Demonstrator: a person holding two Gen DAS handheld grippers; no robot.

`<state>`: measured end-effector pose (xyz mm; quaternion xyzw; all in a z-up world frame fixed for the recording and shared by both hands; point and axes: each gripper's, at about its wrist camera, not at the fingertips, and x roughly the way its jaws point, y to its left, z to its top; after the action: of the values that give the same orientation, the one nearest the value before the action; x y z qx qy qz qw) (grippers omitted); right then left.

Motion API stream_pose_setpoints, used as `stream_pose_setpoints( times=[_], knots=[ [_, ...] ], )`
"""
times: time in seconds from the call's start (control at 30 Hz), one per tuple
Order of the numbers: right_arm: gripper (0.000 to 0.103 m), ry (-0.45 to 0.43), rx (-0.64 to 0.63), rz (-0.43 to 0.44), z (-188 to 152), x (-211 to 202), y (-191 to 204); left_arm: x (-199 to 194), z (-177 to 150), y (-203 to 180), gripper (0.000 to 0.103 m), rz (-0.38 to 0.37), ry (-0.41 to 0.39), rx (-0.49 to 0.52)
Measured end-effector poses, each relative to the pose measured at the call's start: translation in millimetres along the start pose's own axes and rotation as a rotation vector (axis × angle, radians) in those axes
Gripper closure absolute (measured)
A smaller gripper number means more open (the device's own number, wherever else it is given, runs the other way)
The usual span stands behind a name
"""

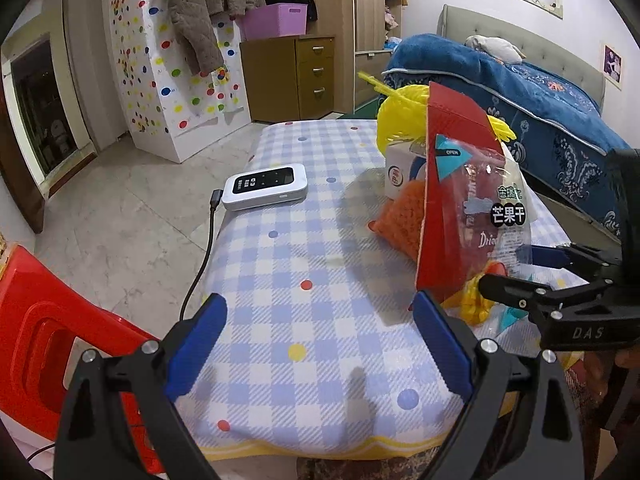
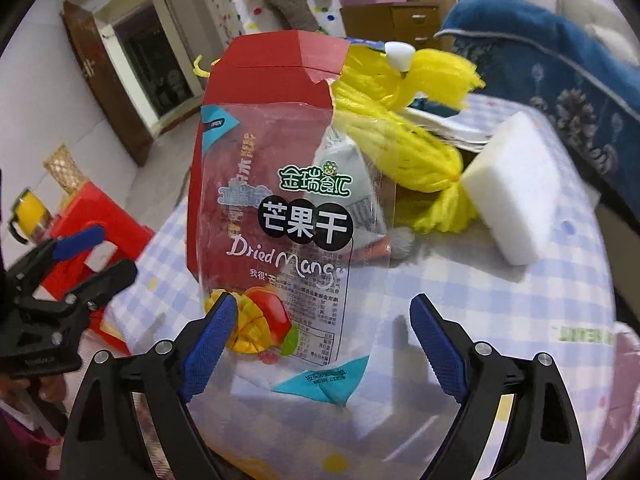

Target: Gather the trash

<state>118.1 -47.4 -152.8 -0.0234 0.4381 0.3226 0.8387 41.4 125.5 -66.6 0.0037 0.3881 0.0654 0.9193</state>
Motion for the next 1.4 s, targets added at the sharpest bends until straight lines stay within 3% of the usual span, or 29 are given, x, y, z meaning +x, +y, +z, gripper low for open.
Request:
stream_pose_setpoints(
  times=[0.17, 0.27, 0.47, 0.67, 1.1, 1.4],
  knots=[
    [0.063, -0.020, -0.014, 0.042, -2, -14, 3, -1, 1, -2, 0.012, -0.005, -0.004, 0.001],
    [0.079, -0.040, -0.023, 0.045, -4, -30, 6, -6, 0, -6, 0.012, -0.013, -0.012, 0.008],
    [0.099, -0.106, -0.040, 0.053, -9, -71, 9, -17, -1, -17, 0.012, -0.029, -0.034, 0.020],
    [0.103, -0.189, -0.069, -0.007, -15, -111, 18, -23, -2, -32, 0.007, -0.045, -0.046, 0.041],
    [0.103, -0.245, 0.001, -0.327, -16, -143, -24, 3, 17, -84, 0.007, -0.054, -0.075, 0.093],
    [0.103, -0.236, 0.073, -0.365, -24, -144, -51, 35, 26, -95, 0.007, -0.075, -0.051, 0.080]
  ],
)
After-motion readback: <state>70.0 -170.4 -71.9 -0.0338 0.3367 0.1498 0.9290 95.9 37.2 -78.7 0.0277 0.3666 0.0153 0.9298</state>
